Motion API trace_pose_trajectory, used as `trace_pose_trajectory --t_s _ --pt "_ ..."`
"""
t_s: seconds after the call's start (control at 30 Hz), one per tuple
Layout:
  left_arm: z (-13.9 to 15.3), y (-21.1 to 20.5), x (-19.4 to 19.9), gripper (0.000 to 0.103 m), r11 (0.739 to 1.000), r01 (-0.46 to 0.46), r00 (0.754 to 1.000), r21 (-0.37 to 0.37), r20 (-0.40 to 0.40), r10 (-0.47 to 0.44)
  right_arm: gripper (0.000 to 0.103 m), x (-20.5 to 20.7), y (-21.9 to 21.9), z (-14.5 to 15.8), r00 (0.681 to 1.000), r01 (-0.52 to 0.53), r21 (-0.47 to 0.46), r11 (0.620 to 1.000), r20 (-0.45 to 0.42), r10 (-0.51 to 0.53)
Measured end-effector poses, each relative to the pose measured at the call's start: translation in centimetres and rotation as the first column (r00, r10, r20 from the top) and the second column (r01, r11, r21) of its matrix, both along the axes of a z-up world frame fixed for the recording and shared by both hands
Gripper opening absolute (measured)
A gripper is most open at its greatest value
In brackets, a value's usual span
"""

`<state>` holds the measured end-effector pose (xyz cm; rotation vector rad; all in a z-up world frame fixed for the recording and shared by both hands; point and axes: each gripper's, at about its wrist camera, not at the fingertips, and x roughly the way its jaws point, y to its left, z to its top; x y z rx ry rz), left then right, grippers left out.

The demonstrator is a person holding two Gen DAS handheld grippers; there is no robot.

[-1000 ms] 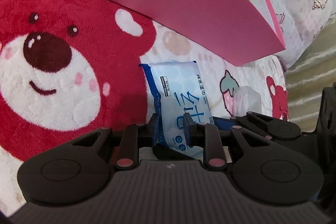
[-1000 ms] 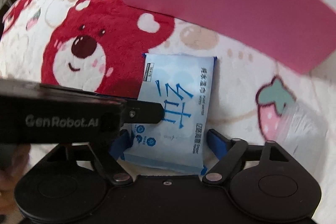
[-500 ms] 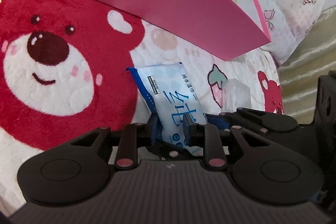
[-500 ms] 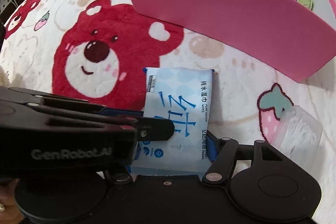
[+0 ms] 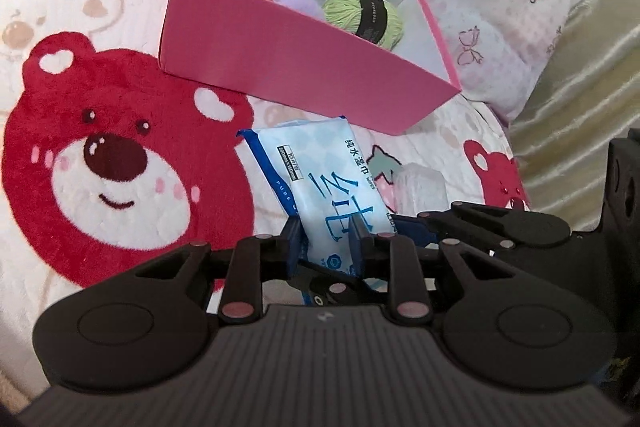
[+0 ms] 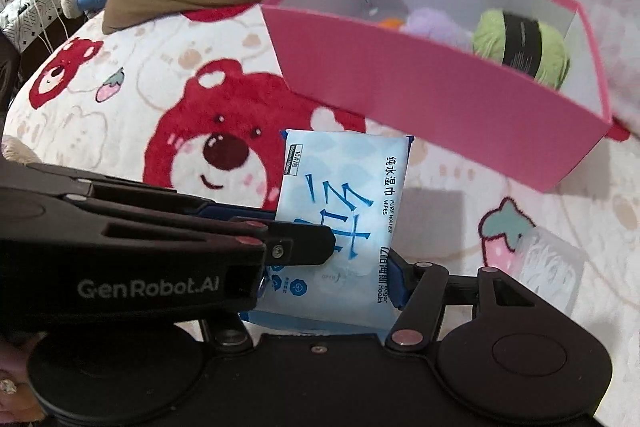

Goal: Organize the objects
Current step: 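Lift the wet-wipes pack with the left gripper and carry it toward the pink box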

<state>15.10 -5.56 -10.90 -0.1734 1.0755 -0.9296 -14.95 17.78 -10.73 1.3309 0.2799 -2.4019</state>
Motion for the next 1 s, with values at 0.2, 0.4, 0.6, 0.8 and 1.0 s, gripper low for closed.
trace_pose_trajectory --t_s 0.2,0.4,0.6,0.8,1.0 --pt "1.7 1.2 -0.8 0.022 1.0 0.03 1.0 -0.005 0.004 -0.03 0.066 1.6 -0.3 1.1 0.999 0.039 -0.021 0.999 -0.009 -0.039" --pt "4.9 2.9 -2.5 0.022 0.998 0.066 0.997 0.006 0.043 -0.067 0.066 3.6 0.0 3.5 0.998 0.066 -0.107 0.992 -0.012 -0.068" --pt "7.0 4.2 -3.9 0.023 0.996 0.093 0.994 0.004 0.056 -0.093 0.067 5.9 -0.2 5.3 0.998 0.051 -0.148 0.988 -0.028 -0.055" --pt "9.5 4.2 -4.7 0.024 0.993 0.119 0.99 0.008 0.078 -0.119 0.067 6.9 -0.2 7.4 0.997 0.062 -0.142 0.988 -0.035 -0.067" --pt "11.7 4.0 -4.5 0.025 0.99 0.142 0.987 -0.008 0.08 -0.141 0.068 7.7 0.1 9.8 0.996 0.049 -0.145 0.988 -0.073 -0.06"
